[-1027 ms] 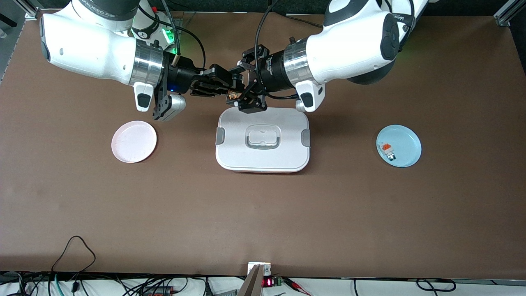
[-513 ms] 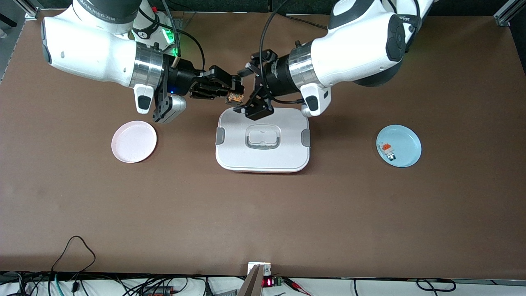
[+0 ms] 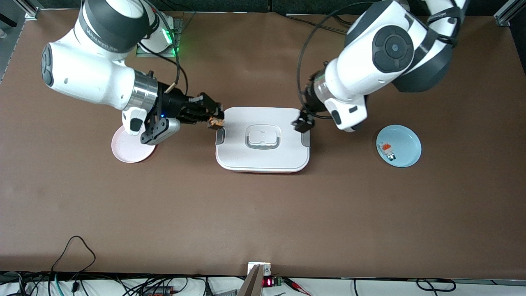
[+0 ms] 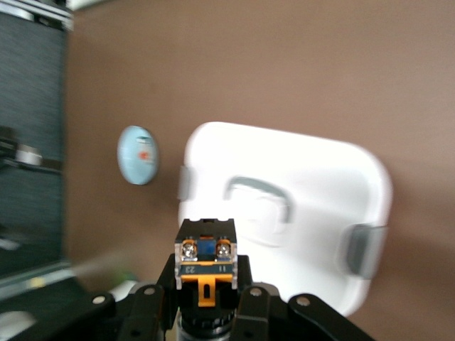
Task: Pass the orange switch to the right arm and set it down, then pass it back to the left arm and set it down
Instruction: 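Carry the switch to the white plate with the right gripper while the left gripper withdraws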
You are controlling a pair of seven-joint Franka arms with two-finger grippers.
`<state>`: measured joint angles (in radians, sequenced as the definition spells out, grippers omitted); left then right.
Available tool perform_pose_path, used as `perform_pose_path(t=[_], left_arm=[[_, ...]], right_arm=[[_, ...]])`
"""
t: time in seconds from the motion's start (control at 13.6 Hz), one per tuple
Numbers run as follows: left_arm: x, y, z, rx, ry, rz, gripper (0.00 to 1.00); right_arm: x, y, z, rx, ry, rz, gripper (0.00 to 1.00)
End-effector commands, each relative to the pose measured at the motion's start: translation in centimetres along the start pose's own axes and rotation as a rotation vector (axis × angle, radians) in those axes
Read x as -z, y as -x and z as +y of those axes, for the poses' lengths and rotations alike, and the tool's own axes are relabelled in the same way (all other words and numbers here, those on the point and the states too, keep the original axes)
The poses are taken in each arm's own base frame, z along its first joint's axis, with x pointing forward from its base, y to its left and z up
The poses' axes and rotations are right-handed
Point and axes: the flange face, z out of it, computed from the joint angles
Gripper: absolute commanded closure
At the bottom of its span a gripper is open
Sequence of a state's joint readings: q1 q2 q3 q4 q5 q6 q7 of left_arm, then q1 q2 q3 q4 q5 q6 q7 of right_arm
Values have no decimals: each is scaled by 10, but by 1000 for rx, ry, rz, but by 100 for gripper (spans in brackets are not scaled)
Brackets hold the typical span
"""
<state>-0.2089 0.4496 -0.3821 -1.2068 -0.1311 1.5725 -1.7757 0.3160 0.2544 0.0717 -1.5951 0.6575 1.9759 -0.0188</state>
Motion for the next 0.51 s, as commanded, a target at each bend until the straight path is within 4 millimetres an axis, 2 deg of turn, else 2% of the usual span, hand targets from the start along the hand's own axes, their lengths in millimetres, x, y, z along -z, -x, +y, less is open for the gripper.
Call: perform_pose_path(t=[0.0,0.22,0.37,0.44], left_arm=[[9,-64,-3,-75,-41,94,0],[18,-136,-6,-135,-76,181,0],[32,-175,-13,-182,-84,205,0],[33,-191,-17,-207,-94,201,0]], right_arm=[[11,3,49,91,102,-57,76],[33,7,100,246,225,-159,77],[53,11,135,362,278,-229,76],[65,13,152,428,295,-259,76]])
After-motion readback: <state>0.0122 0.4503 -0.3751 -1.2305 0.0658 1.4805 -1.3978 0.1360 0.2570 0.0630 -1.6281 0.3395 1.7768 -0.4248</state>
